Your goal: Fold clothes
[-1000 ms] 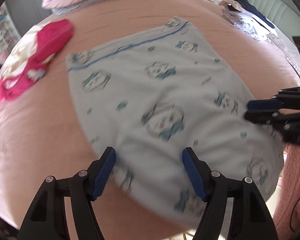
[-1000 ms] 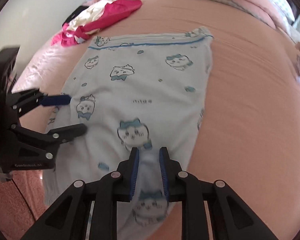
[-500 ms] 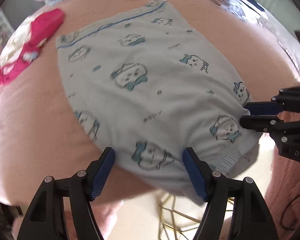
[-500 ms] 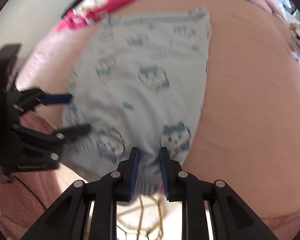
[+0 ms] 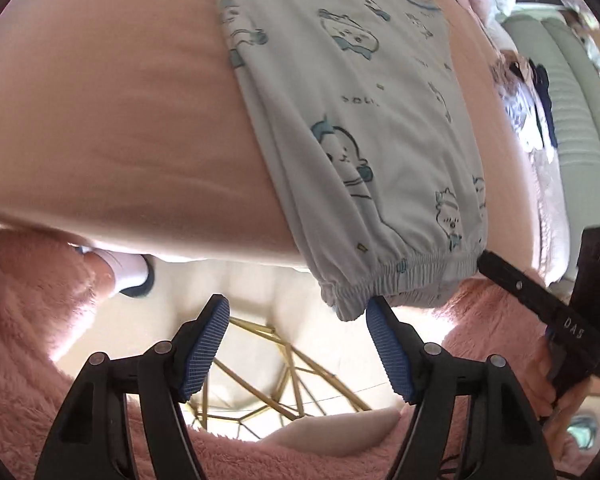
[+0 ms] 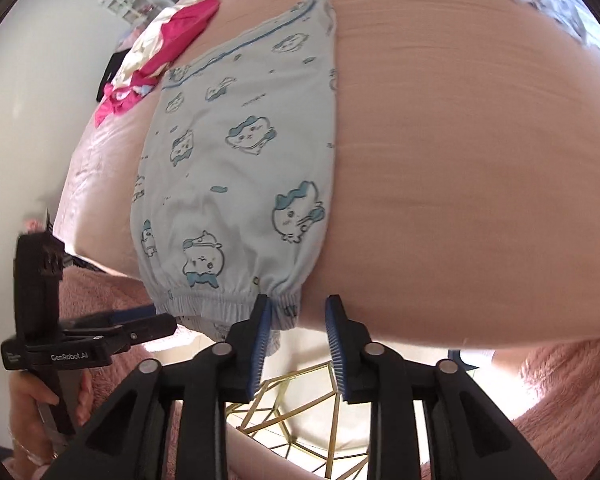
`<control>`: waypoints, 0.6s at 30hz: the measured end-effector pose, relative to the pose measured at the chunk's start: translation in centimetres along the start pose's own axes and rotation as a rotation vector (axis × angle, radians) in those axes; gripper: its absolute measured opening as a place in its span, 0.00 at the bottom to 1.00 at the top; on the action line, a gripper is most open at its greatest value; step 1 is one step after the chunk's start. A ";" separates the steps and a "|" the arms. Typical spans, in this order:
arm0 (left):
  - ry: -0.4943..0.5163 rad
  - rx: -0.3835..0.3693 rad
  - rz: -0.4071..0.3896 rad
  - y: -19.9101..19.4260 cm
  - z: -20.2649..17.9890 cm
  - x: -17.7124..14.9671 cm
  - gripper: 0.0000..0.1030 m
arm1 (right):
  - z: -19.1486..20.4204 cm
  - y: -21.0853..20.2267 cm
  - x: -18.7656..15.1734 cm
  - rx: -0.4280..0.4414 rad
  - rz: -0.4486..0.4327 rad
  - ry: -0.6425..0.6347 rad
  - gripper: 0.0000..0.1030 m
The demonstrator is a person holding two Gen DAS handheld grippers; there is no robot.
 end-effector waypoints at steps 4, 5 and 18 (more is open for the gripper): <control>-0.043 -0.130 -0.009 0.7 -1.2 0.8 0.67 | 0.0 0.7 -0.6 0.094 0.031 0.032 0.33; -0.056 -0.174 -0.011 0.0 -0.7 0.2 0.67 | 0.1 1.2 -0.6 0.120 0.047 0.042 0.33; -0.065 -0.277 -0.038 2.1 -0.4 0.0 0.31 | 2.4 3.0 0.3 0.171 0.059 -0.019 0.22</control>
Point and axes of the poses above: each gripper's, at about its wrist camera, not at the fingertips, and y roughly the way its jaws point, z to its left, x to its top, the point moved 6 cm from there along y, roughly the way its jaws point, and after that the axes turned 3 degrees about z, right-handed, at the moved point
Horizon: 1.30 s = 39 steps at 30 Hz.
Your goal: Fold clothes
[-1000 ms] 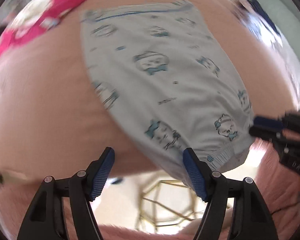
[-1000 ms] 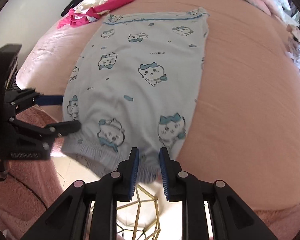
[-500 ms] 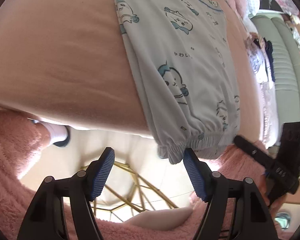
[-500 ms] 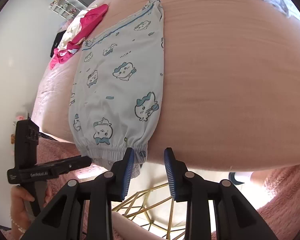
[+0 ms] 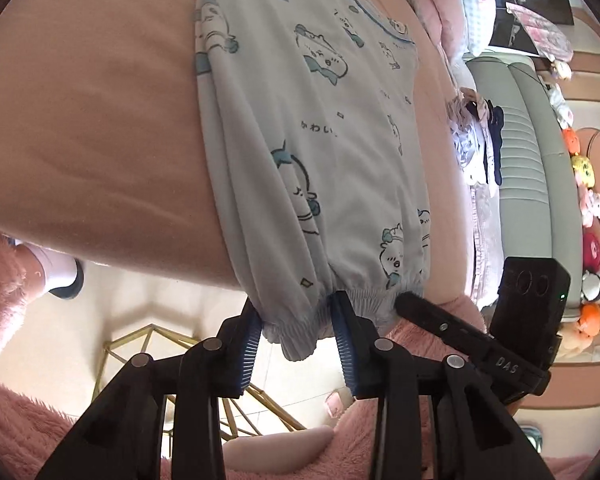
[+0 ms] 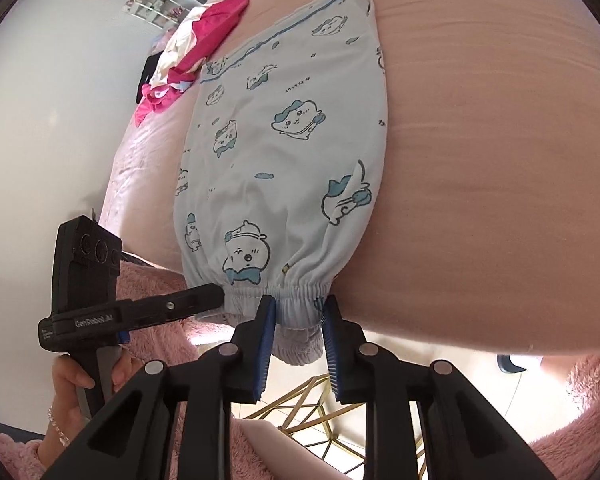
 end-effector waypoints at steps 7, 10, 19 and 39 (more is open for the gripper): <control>-0.037 -0.062 0.002 -0.4 0.0 -0.5 0.25 | 0.3 0.7 -0.5 0.026 0.021 -0.013 0.14; 0.023 -0.129 -0.013 -1.2 -1.9 -0.8 0.16 | 1.5 -0.3 -0.4 0.034 -0.012 -0.057 0.10; 0.058 -0.209 -0.092 -4.8 -5.4 2.8 0.16 | 4.9 -5.8 4.6 0.049 -0.102 -0.176 0.10; 0.059 -0.218 -0.211 -4.4 -6.0 18.6 0.16 | 3.2 -3.2 18.6 0.027 -0.170 -0.061 0.10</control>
Point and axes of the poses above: each gripper's, at about its wrist camera, not at the fingertips, and y roughly the way its jaws point, z to its left, x to its top, the point moved 6 cm from there along y, roughly the way its jaws point, and after that the axes turned 3 degrees about z, right-handed, at the moved point
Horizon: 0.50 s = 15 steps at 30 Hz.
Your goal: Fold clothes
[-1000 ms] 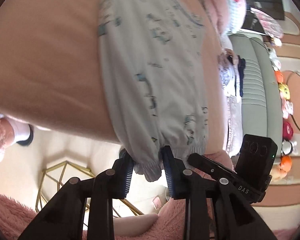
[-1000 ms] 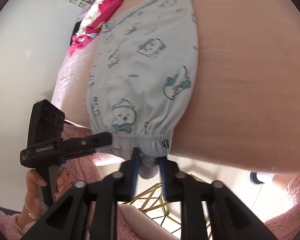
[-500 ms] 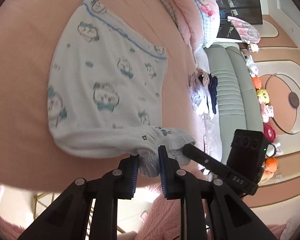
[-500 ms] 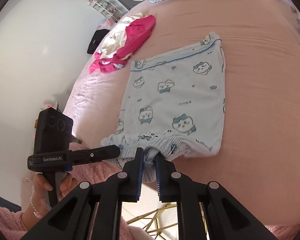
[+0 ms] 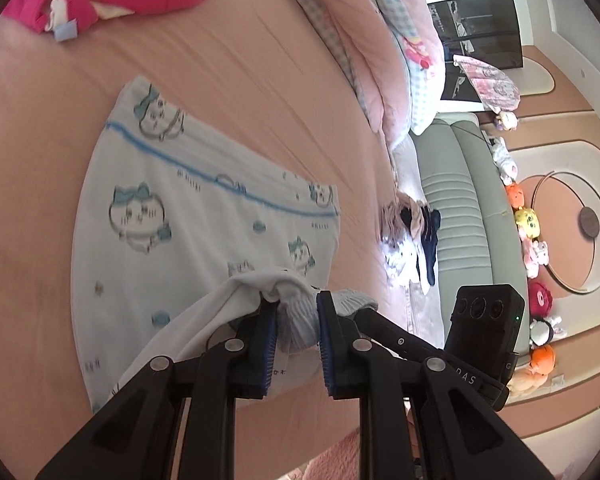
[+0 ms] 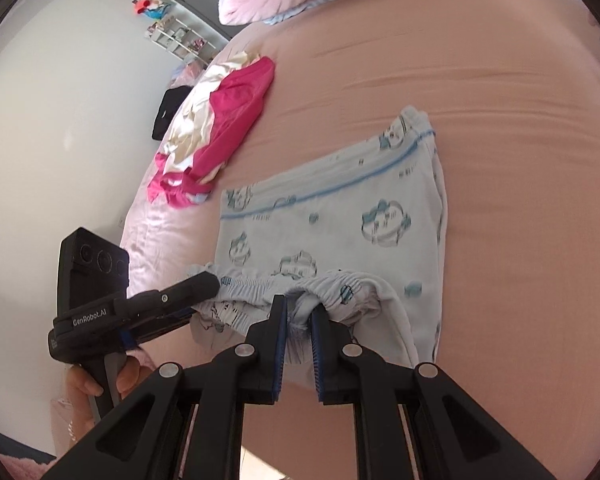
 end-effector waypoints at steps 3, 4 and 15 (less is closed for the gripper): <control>-0.013 0.000 -0.006 0.5 0.7 1.8 0.16 | 0.1 1.0 2.1 -0.007 -0.003 -0.006 0.10; -0.016 0.001 -0.008 0.7 0.9 2.4 0.16 | 0.1 1.4 2.7 -0.011 -0.001 -0.008 0.10; -0.031 0.099 0.006 3.0 3.5 7.4 0.26 | -0.9 5.9 7.0 -0.047 0.010 -0.009 0.10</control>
Point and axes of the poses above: each gripper's, at about its wrist camera, not at the fingertips, and y roughly the way its jaws point, z to its left, x to its top, the point moved 6 cm from there along y, roughly the way its jaws point, and after that the axes turned 3 degrees about z, right-handed, at the moved point
